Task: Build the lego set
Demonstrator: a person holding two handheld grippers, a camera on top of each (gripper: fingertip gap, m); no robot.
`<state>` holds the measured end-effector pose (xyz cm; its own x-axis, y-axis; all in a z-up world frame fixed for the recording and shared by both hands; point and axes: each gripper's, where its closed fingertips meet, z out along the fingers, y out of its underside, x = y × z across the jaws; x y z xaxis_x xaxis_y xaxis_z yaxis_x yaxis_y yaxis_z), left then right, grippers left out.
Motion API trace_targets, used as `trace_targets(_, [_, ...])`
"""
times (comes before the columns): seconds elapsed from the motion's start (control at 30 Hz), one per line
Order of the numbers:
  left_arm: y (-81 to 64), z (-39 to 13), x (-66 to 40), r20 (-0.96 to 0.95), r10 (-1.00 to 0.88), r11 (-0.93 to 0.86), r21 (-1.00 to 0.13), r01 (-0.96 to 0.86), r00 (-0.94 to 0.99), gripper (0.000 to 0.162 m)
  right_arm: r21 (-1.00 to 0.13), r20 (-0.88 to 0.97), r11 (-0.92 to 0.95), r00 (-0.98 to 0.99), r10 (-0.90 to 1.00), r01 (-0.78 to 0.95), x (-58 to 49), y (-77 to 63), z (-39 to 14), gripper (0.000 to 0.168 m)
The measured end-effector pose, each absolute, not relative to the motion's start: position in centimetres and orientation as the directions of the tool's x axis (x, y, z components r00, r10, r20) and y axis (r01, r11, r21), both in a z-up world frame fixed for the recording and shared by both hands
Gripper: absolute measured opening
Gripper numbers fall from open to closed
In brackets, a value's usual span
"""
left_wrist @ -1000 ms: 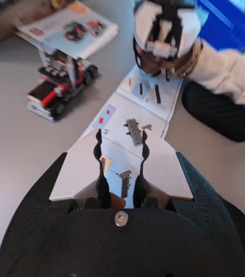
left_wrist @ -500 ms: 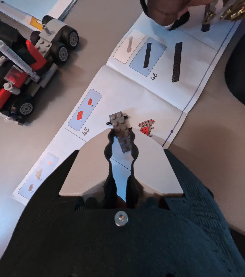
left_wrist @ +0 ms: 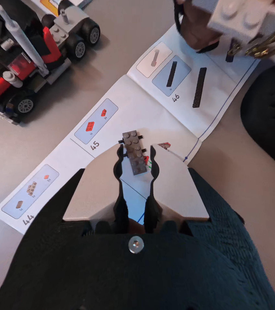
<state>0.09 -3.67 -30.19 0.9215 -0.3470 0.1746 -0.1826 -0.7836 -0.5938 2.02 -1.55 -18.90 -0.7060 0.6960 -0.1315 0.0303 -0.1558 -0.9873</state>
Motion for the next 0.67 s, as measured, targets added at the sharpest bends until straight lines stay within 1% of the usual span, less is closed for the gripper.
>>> trace_targets(0.13, [-3.5,-30.7,-0.6,0.088,-0.320,-0.784,-0.583,-0.212,0.943,0.019,-0.986,-0.128,-0.163,-0.716,0.686,0.020,2.2,-1.6,-18.7,0.033])
trace_targets(0.23, [-3.4,-30.7,-0.6,0.068,-0.382,-0.750,-0.605,-0.266,0.922,0.018,-0.987,-0.131,-0.154,-0.737,0.663,0.037,2.4,-2.1,-18.9,0.033])
trace_targets(0.33, [-3.3,-29.5,0.4,0.126,-0.510,-0.658,-0.694,-0.292,0.851,0.017,-0.992,-0.122,-0.112,-0.745,0.655,0.064,2.5,-2.5,-19.6,0.033])
trace_targets(0.4, [-3.4,-27.6,1.1,0.195,-0.572,-0.595,-0.767,-0.240,0.797,0.017,-0.994,-0.107,-0.077,-0.748,0.655,0.075,2.5,-2.7,-20.0,0.033])
trace_targets(0.47, [-3.3,-25.9,1.2,0.230,-0.602,-0.548,-0.816,-0.185,0.765,0.017,-0.994,-0.104,-0.059,-0.742,0.663,0.087,2.5,-2.9,-20.1,0.033])
trace_targets(0.67, [-3.3,-24.0,1.9,0.215,-0.652,-0.435,-0.891,-0.126,0.727,0.016,-0.985,-0.132,-0.010,-0.707,0.695,0.174,2.0,-2.8,-20.8,0.033])
